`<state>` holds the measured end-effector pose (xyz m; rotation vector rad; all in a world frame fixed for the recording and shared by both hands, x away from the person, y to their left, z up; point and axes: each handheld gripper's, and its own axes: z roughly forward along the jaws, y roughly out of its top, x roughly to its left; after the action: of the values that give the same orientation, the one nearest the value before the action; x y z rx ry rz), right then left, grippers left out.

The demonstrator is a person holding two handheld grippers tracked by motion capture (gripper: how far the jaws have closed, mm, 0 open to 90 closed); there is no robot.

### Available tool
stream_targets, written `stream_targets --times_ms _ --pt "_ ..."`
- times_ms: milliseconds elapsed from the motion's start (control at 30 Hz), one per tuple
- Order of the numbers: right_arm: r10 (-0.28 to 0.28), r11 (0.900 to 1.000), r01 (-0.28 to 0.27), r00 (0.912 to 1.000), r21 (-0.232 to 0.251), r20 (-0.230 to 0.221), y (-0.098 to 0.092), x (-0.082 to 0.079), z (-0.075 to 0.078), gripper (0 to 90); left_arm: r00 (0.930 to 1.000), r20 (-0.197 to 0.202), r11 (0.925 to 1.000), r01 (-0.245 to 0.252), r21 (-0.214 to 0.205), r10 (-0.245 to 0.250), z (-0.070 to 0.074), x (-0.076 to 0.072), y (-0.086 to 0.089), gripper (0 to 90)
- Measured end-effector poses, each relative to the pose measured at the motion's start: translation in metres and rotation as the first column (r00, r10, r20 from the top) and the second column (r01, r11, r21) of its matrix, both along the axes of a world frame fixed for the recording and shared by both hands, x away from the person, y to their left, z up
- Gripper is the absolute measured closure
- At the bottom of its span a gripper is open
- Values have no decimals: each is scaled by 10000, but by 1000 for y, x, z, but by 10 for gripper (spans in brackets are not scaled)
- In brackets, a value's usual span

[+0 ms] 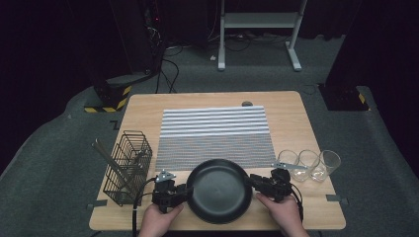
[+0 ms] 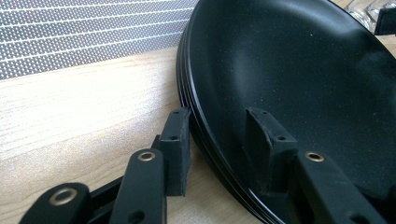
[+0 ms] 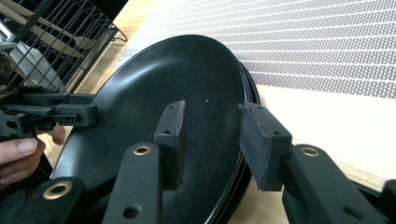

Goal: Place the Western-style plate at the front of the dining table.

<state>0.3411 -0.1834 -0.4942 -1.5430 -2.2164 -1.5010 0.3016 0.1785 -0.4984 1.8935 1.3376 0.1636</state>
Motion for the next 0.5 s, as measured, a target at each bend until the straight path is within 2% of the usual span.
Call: stream_targets --times_ms 500 --pt "-299 9996 298 9991 -25 -311 -2 3 -2 643 9996 -174 9997 -230 -2 229 2 1 0 635"
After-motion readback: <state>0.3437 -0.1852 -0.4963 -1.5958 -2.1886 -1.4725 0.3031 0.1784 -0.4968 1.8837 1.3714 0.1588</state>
